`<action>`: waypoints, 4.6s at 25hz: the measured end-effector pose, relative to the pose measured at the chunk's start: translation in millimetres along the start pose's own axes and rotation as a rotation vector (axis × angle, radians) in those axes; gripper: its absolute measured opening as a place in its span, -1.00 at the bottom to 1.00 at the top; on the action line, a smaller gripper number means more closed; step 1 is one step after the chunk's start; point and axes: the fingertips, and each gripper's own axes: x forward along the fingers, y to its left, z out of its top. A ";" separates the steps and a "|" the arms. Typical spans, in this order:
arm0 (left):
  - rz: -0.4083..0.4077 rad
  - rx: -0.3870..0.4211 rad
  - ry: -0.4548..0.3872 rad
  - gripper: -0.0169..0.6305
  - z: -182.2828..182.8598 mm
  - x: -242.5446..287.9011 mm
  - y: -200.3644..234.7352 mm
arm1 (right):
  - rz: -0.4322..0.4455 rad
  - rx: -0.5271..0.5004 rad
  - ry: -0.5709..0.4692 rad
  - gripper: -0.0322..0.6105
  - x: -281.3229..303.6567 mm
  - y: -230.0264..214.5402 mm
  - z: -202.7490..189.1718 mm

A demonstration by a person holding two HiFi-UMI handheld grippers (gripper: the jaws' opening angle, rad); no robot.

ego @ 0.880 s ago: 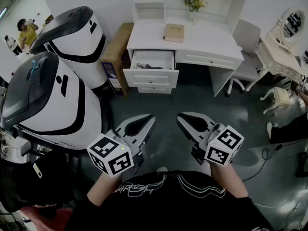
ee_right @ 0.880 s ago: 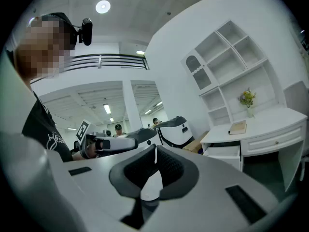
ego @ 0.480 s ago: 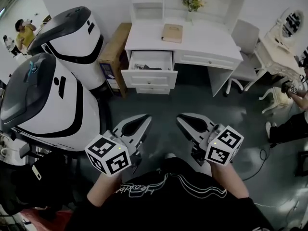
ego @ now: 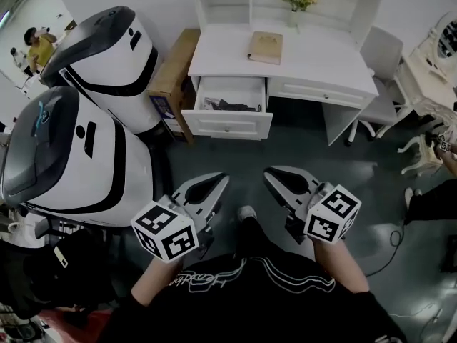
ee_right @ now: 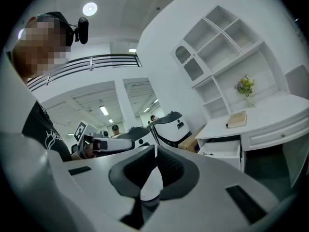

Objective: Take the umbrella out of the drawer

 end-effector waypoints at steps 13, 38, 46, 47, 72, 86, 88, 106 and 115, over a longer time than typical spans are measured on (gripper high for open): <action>0.080 -0.066 0.054 -0.89 63.9 170.1 145.0 | 0.102 0.038 0.074 -0.74 107.8 -180.0 64.9; 0.152 -0.173 0.111 -0.89 101.9 260.6 372.9 | 0.093 0.044 0.295 -0.65 293.7 -354.5 51.2; 0.192 -0.254 0.185 -0.89 80.2 280.2 450.8 | 0.100 -0.068 0.535 -0.28 358.5 -406.8 -22.2; 0.195 -0.261 0.195 -0.89 77.1 282.6 457.5 | 0.100 -0.100 0.571 -0.26 364.3 -414.0 -32.5; 0.274 -0.395 0.274 -0.89 20.4 305.1 540.1 | 0.261 -0.570 1.201 -0.15 422.9 -514.7 -246.8; 0.263 -0.428 0.272 -0.89 12.2 305.9 542.2 | 0.262 -0.638 1.244 -0.16 431.4 -520.7 -258.9; 0.261 -0.429 0.274 -0.89 10.0 304.9 539.7 | 0.263 -0.640 1.251 -0.19 432.3 -520.2 -258.2; 0.269 -0.407 0.230 -0.89 14.6 278.3 499.9 | 0.156 -0.715 1.227 -0.25 407.2 -507.8 -218.5; 0.230 -0.346 0.175 -0.89 27.9 258.9 435.1 | 0.031 -0.747 1.115 -0.25 367.7 -475.1 -146.7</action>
